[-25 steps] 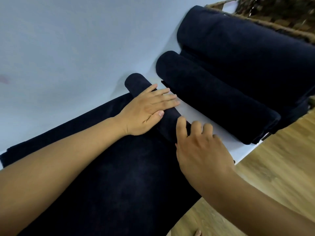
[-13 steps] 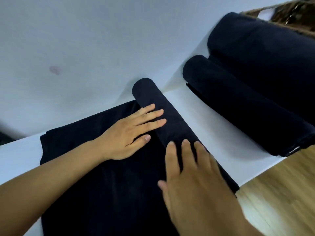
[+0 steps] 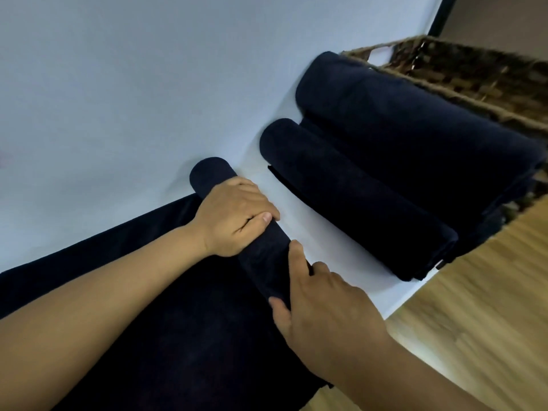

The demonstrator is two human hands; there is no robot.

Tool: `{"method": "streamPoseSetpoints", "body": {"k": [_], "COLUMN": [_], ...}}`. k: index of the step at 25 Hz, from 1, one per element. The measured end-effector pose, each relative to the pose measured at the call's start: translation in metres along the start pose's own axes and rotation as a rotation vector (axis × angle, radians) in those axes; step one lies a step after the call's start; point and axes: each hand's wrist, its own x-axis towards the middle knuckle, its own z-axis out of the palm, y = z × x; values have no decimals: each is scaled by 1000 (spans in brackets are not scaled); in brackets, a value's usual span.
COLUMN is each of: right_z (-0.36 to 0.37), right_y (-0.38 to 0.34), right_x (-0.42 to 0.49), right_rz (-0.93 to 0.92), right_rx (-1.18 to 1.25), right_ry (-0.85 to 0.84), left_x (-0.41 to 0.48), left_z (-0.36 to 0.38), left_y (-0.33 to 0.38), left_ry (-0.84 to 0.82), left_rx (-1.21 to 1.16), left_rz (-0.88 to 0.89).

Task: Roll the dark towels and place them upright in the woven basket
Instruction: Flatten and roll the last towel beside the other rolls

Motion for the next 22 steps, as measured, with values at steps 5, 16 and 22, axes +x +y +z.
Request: {"method": "streamPoseSetpoints", "body": {"k": [5, 16, 22], "right_z": [-8, 31, 12], "right_y": [27, -38, -50], "right_x": [17, -12, -26], "right_rz": [110, 26, -158], "right_rx": [-114, -206, 46], "right_ry": [28, 174, 182], "left_x": [38, -60, -109], "left_z": [17, -13, -38], "left_y": [-2, 9, 16], "left_ry": [20, -50, -90], "left_rx": [12, -77, -64], "left_rz": [-28, -181, -239]}}
